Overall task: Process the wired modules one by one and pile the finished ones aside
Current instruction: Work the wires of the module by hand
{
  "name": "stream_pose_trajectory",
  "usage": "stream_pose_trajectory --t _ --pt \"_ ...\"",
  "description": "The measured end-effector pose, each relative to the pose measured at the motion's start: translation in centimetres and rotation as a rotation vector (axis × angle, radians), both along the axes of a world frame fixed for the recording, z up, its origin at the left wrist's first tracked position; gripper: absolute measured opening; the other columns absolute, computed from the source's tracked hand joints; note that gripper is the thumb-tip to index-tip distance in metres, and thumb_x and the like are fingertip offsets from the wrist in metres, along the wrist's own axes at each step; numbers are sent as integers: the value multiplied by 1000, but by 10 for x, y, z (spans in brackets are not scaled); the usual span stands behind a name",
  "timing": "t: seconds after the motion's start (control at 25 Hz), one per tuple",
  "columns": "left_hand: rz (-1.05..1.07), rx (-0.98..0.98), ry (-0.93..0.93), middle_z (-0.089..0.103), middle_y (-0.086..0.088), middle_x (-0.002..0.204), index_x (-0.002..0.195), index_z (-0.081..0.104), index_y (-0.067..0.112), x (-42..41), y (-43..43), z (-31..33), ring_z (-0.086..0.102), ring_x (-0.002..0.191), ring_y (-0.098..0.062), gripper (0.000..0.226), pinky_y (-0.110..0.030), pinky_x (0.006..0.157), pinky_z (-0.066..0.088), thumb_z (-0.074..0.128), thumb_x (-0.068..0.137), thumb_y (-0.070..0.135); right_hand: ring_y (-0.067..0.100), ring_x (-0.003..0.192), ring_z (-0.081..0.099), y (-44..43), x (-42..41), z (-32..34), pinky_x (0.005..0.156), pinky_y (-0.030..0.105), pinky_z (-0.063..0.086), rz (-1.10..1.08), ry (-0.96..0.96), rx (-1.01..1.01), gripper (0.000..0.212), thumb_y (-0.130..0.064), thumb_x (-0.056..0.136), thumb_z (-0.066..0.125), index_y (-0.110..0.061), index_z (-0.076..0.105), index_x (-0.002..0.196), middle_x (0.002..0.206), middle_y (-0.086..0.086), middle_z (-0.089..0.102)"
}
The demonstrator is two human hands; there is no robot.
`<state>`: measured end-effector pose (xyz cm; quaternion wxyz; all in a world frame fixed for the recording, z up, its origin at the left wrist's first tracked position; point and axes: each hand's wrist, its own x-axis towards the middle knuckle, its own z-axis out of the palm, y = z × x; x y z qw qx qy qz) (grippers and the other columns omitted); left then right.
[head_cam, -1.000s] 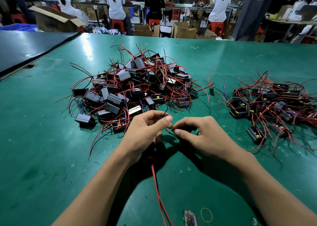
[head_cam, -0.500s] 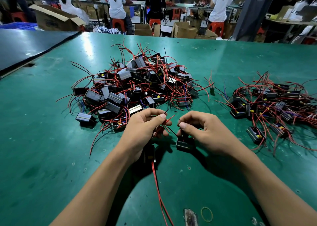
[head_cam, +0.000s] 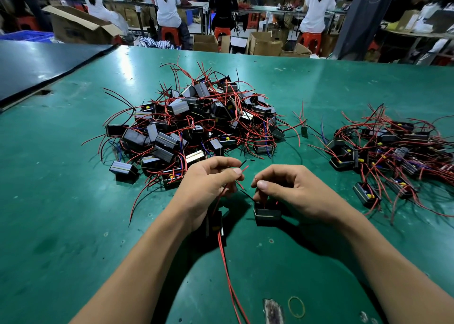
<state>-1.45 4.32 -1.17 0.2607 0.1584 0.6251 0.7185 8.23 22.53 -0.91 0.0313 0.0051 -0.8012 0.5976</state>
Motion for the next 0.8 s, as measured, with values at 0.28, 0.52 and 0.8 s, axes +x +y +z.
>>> stream_pose_trajectory --t 0.28,0.52,0.8 --pt "-34 39 -74 71 -10 81 91 75 7 3 -1 3 50 49 -12 17 -18 48 40 77 78 16 14 82 69 1 -1 -2 81 28 56 3 23 29 8 -23 92 64 -19 71 95 87 6 77" --pt "3 33 -75 72 -7 79 88 73 9 2 0 3 64 59 -16 6 -25 61 52 73 82 8 11 82 69 0 0 0 82 28 55 -13 22 31 9 -26 88 66 -20 71 93 85 2 77" --pt "18 -17 -59 66 -4 74 90 73 9 0 0 2 58 59 -15 18 -29 63 49 74 78 -4 7 80 67 0 -1 0 77 20 53 -4 23 74 12 -12 96 64 -21 72 93 84 -1 76"
